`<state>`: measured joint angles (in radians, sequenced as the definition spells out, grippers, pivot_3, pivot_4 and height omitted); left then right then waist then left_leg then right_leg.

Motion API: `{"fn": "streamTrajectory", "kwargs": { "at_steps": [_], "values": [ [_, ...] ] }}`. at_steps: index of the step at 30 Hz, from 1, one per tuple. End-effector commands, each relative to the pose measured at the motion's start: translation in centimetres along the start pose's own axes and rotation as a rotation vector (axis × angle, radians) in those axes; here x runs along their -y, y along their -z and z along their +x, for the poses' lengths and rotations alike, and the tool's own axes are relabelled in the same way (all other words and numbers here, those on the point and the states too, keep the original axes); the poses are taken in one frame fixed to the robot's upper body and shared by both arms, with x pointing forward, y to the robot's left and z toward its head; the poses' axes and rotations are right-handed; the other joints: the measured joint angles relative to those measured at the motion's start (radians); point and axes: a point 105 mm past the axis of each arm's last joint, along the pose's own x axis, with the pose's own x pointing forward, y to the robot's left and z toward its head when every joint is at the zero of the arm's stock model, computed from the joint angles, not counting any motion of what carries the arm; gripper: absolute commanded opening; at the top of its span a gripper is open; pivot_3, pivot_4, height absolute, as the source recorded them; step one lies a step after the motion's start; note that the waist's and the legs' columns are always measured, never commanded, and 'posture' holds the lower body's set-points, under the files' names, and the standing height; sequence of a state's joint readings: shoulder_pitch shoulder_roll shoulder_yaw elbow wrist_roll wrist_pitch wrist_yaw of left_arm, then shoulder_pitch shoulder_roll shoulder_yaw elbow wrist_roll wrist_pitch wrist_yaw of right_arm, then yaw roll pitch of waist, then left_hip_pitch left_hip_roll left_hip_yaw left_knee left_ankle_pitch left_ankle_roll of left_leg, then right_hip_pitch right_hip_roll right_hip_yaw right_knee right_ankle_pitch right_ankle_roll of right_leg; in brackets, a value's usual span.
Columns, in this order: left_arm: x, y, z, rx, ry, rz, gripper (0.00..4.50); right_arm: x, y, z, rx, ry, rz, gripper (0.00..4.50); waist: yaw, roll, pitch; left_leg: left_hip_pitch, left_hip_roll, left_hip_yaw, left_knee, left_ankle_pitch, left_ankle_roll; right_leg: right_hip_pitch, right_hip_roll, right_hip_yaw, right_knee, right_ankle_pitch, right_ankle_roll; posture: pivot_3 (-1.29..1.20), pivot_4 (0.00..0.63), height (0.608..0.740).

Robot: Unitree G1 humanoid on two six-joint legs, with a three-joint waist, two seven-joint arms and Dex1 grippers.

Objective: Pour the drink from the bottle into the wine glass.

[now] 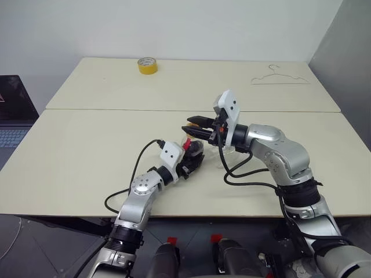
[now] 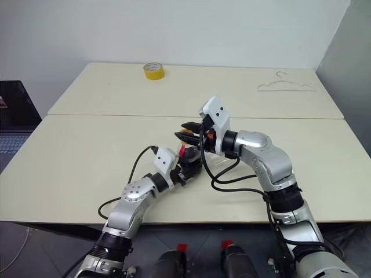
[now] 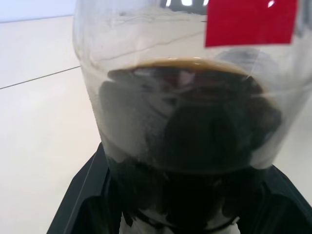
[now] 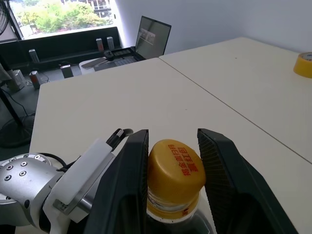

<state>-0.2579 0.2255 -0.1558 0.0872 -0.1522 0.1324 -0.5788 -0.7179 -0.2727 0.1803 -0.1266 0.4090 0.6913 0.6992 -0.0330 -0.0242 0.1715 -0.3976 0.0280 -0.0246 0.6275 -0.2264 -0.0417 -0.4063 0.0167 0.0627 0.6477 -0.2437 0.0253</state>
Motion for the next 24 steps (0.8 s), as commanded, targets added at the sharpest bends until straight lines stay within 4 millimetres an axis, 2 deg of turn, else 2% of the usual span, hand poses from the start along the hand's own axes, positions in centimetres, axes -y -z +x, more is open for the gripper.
{"fn": "streamTrajectory", "kwargs": {
  "at_steps": [1,15,24],
  "values": [
    [0.8,5.8,-1.4,-0.217,0.005,-0.055,2.63,0.9,-2.1,-0.9,0.073,0.044,-0.055,1.25,0.0,0.0,0.0,0.0,0.0,0.0,0.0,0.0,0.0,0.0,0.0,0.0,0.0,0.0,0.0,0.0,0.15,0.74],
    [0.8,6.0,-1.5,-0.221,0.008,-0.049,2.63,1.0,-4.5,-1.5,0.202,0.02,-0.041,1.25,0.0,0.0,0.0,-0.001,0.0,0.0,0.0,0.0,0.0,0.0,0.0,0.0,0.0,0.0,0.0,0.0,0.15,0.74],
    [0.9,6.1,-1.6,-0.224,0.01,-0.044,2.63,-0.5,-5.3,-1.7,0.232,-0.058,-0.1,1.25,0.0,0.0,0.0,-0.002,0.0,0.0,-0.001,0.0,0.0,-0.002,0.0,0.0,0.0,0.001,0.002,0.0,0.15,0.74]
  ]
}}
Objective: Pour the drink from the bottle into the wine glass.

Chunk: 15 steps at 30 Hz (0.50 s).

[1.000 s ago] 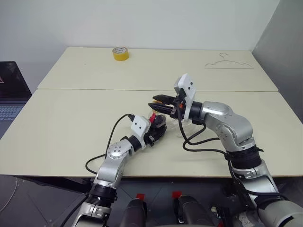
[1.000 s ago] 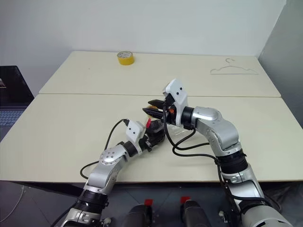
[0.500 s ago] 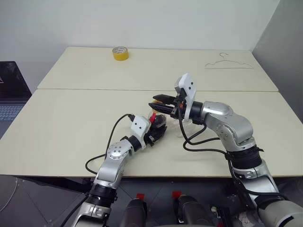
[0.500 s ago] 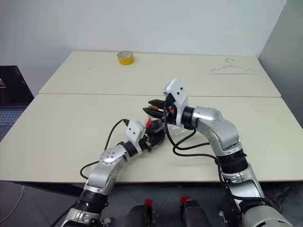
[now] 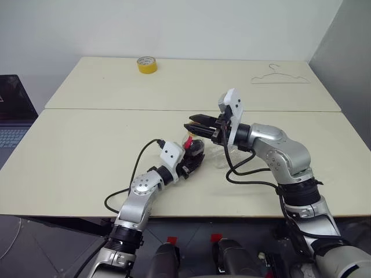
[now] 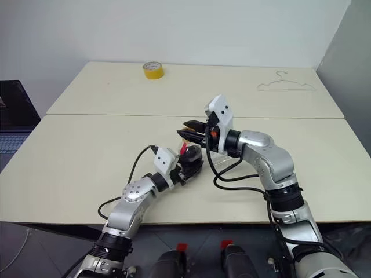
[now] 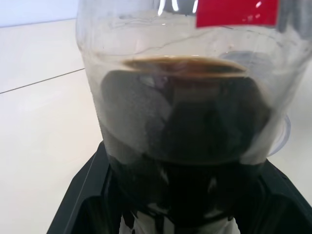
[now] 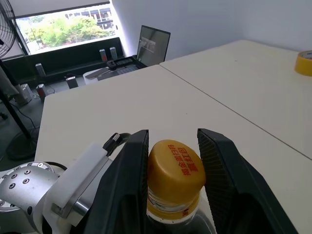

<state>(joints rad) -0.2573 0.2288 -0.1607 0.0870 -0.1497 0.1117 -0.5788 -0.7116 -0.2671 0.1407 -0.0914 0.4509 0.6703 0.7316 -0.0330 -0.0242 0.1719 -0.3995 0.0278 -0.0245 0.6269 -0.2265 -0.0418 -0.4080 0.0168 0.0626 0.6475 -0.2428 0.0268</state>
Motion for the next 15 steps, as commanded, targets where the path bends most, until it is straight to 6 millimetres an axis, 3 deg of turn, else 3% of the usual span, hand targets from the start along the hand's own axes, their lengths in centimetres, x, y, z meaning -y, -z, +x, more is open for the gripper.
{"fn": "streamTrajectory", "kwargs": {
  "at_steps": [1,8,15],
  "values": [
    [0.9,6.3,-1.7,-0.237,0.008,-0.06,2.63,-1.5,-4.9,-1.1,0.169,-0.064,-0.161,1.25,0.0,0.0,0.0,0.0,0.0,0.0,0.0,0.0,0.0,0.0,0.0,0.0,0.0,0.0,0.0,0.0,0.15,0.74],
    [1.0,6.3,-1.9,-0.24,0.007,-0.056,2.63,-3.3,-2.7,-1.3,0.027,-0.168,-0.225,1.25,0.003,0.0,0.0,0.0,0.0,0.0,0.0,0.0,0.0,0.0,-0.001,0.0,-0.001,0.001,0.001,0.0,0.15,0.74],
    [1.1,6.3,-2.0,-0.24,0.007,-0.055,2.63,-3.6,-1.5,-1.3,-0.052,-0.183,-0.291,1.25,0.004,0.001,-0.001,0.001,0.0,-0.001,0.0,0.0,0.0,0.001,-0.001,0.0,-0.001,-0.001,-0.002,0.0,0.15,0.74]
  ]
}}
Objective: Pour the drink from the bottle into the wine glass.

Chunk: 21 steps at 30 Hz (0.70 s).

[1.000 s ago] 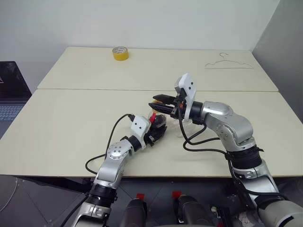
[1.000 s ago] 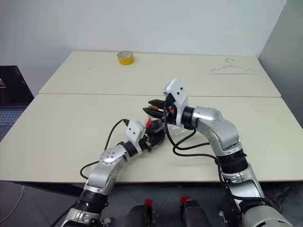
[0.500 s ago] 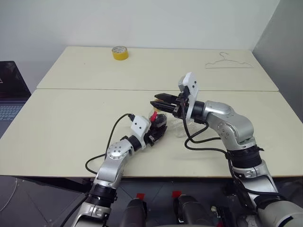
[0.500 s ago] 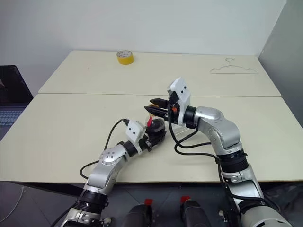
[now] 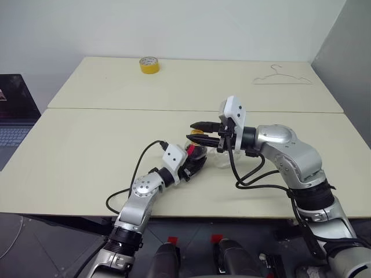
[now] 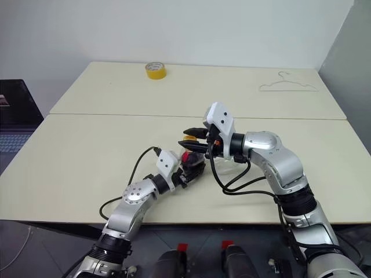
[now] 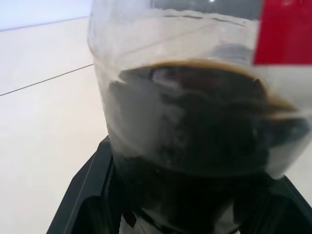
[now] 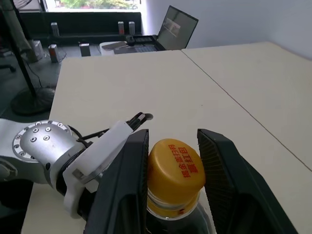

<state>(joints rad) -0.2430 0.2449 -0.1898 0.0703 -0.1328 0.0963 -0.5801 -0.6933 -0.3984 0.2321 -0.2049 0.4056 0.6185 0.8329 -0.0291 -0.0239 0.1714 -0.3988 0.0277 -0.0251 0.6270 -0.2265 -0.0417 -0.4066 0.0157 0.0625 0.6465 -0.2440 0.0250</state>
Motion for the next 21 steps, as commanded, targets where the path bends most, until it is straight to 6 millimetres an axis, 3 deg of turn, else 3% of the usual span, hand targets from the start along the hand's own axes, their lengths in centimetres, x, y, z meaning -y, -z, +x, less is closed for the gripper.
{"fn": "streamTrajectory", "kwargs": {
  "at_steps": [1,13,21],
  "values": [
    [0.7,6.2,-1.8,-0.23,-0.013,-0.094,2.63,-1.3,-1.9,-0.1,0.042,-0.064,-0.104,1.25,0.0,0.0,0.0,0.0,0.0,0.0,0.0,0.0,0.0,0.0,0.0,0.0,0.0,0.0,0.0,0.0,0.15,0.74],
    [0.8,6.2,-1.8,-0.231,-0.015,-0.094,2.63,-0.7,-1.7,0.1,0.034,-0.044,-0.082,1.25,0.0,0.001,-0.001,0.0,0.0,0.0,0.0,0.0,0.0,0.0,0.0,0.0,0.0,0.0,0.0,0.0,0.15,0.74],
    [0.8,6.3,-1.9,-0.233,-0.017,-0.096,2.63,-0.5,-2.9,0.0,0.085,-0.036,-0.092,1.25,0.0,0.001,-0.001,0.0,0.0,0.0,0.0,0.0,0.0,0.0,0.0,0.0,0.0,0.0,0.001,0.0,0.15,0.74]
  ]
}}
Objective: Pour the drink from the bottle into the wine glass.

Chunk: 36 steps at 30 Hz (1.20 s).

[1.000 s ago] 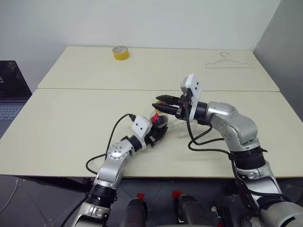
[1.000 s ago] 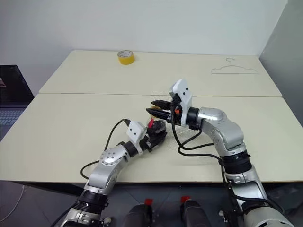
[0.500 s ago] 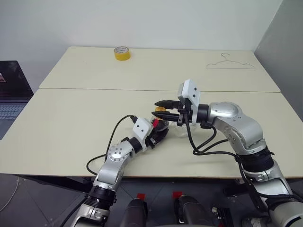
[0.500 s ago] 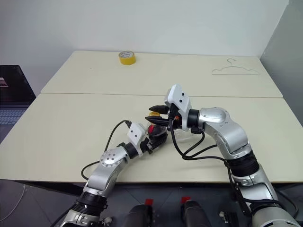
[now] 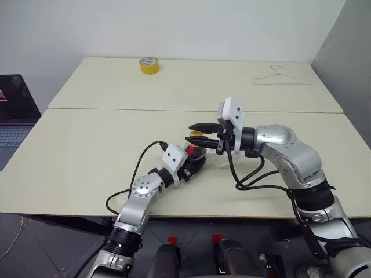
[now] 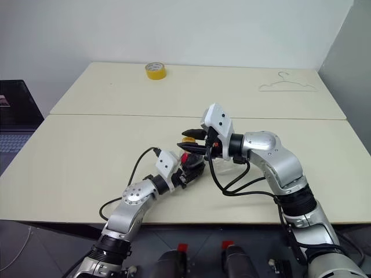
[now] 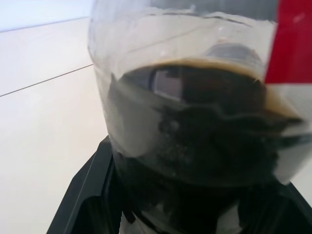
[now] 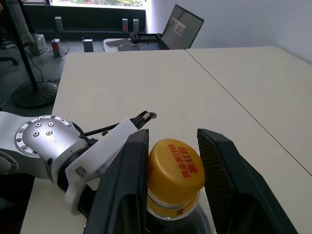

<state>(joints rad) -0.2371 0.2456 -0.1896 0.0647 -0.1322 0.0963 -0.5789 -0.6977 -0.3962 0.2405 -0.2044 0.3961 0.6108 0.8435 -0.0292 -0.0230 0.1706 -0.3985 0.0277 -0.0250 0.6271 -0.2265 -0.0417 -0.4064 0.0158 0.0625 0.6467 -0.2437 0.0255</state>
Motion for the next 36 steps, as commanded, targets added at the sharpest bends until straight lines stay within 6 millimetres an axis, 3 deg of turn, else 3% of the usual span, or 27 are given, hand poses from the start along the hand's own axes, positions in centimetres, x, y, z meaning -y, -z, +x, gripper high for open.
{"fn": "streamTrajectory", "kwargs": {
  "at_steps": [1,24,36],
  "values": [
    [0.7,6.2,-1.8,-0.232,-0.016,-0.096,2.63,-0.2,-3.0,-0.2,0.098,-0.019,-0.071,1.25,0.0,0.0,0.0,0.0,0.0,0.0,0.0,0.0,0.0,0.0,0.0,0.0,0.0,0.0,0.0,0.0,0.15,0.74],
    [0.8,6.3,-1.8,-0.233,-0.016,-0.094,2.63,0.6,-2.3,-0.5,0.124,0.015,0.135,1.25,-0.003,0.001,-0.004,0.0,0.0,0.0,0.0,0.0,0.0,0.0,0.001,0.0,0.0,0.0,0.001,0.0,0.15,0.74],
    [0.4,6.4,-2.0,-0.236,-0.033,-0.092,2.63,2.8,-1.9,-1.1,0.134,0.129,0.142,1.25,-0.003,0.002,-0.006,0.001,0.0,0.001,0.0,0.0,0.0,0.0,0.001,0.0,0.001,0.0,0.001,0.0,0.15,0.74]
  ]
}}
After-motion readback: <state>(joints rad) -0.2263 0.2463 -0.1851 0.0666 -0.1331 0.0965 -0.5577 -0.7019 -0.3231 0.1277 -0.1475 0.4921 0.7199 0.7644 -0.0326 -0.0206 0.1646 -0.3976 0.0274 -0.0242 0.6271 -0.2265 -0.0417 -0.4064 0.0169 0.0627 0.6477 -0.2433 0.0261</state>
